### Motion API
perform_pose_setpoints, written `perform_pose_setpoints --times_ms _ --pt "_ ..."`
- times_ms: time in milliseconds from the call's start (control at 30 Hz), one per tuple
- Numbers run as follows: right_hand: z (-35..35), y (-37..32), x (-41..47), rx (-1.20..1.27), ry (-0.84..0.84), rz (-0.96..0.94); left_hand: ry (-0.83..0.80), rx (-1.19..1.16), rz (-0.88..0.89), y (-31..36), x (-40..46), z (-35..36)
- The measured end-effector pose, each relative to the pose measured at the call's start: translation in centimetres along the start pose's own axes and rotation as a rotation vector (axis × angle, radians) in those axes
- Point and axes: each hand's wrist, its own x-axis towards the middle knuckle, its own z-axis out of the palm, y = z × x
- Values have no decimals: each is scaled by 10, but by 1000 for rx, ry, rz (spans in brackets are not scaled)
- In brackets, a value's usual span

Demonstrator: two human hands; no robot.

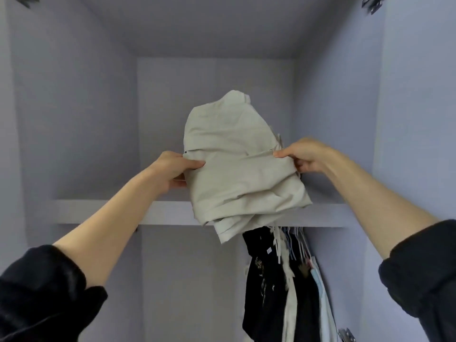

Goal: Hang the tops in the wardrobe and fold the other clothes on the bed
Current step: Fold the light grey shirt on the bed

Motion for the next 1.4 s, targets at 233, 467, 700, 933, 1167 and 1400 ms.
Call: perform_pose_setpoints --times_ms 233,467,700,933,1167,1400 --pt "-63 1 116 -208 88 12 -136 58 -51 6 120 81" --pt "-54 38 166 -784 -19 103 -455 736 -153 -27 158 109" --pt "-7 15 127 -949 -119 -132 -144 945 536 -22 196 126" --pt "-3 32 95 -1344 -471 9 -486 1135 388 -42 199 136" --pt "-29 46 99 -1502 -294 207 -559 1126 516 -16 154 137" --pt "-44 89 112 -1250 -55 103 -603 1117 479 -30 137 145"
